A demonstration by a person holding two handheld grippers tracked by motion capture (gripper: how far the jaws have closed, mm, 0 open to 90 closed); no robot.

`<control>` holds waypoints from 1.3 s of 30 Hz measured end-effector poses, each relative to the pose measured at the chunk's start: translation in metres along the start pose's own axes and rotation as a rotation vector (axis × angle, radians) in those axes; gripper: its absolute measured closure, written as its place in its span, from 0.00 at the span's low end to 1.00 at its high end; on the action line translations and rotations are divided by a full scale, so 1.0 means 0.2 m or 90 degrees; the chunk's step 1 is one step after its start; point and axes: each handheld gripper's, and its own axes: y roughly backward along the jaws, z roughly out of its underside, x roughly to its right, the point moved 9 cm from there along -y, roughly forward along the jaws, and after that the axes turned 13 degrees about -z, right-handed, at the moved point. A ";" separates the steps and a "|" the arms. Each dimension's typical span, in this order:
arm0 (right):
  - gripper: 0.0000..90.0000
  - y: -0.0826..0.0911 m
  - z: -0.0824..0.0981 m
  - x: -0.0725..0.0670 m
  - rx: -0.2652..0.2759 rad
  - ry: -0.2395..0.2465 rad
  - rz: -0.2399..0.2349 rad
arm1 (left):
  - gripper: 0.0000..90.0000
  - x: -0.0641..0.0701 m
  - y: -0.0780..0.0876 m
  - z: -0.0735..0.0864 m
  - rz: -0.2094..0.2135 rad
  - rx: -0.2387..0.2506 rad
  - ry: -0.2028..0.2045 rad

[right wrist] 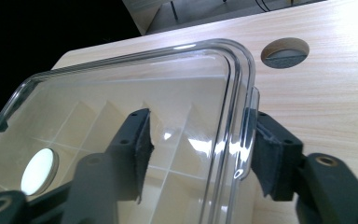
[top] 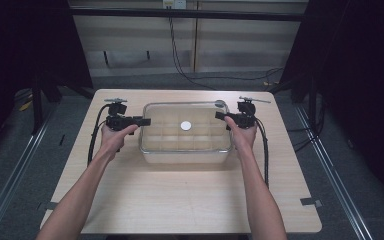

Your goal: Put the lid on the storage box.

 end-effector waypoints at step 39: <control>0.36 0.24 0.06 -0.04 -0.001 0.028 -0.014 | 0.39 0.03 0.21 0.07 -0.032 0.026 -0.041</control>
